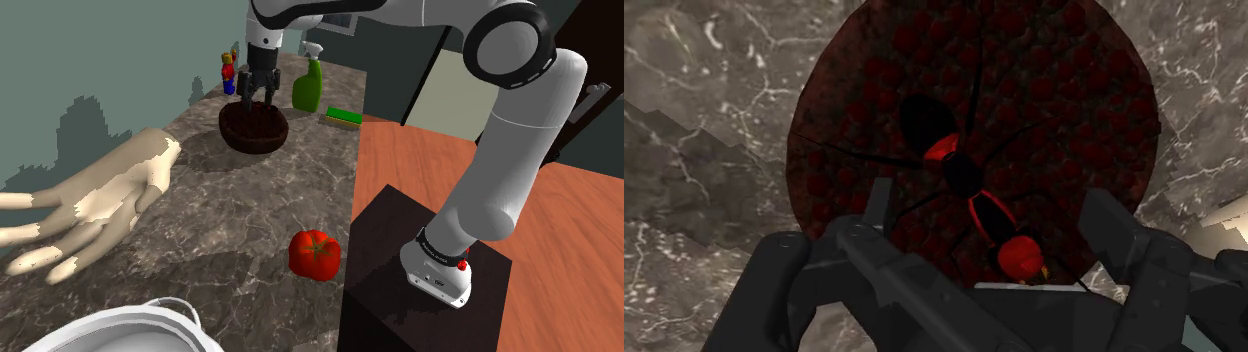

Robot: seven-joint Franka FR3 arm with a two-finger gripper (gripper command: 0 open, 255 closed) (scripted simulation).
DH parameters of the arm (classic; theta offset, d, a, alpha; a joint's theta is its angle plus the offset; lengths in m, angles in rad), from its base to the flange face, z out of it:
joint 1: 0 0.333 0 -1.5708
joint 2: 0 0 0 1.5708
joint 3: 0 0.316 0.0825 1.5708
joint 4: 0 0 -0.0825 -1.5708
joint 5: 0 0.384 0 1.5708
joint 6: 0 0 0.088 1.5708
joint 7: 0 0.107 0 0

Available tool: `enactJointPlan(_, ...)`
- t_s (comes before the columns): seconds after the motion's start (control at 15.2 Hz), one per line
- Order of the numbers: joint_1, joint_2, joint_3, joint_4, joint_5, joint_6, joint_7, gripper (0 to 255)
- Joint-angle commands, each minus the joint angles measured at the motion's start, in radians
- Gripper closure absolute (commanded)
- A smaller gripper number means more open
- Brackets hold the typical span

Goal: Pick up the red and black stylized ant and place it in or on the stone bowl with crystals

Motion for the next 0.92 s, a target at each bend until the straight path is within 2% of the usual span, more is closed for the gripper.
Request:
enactJointPlan(0.0,0.000,0.000,0.000,0.000,0.000,0.000,0.000,0)
enactJointPlan(0.07,0.000,0.000,0.000,0.000,0.000,-0.001,0.001,0)
enactJointPlan(0.33,-0.008,0.000,-0.005,0.126,-0.003,-0.128,0.005,0)
enactJointPlan(0.86,-0.008,0.000,-0.005,0.126,-0.003,-0.128,0.005,0)
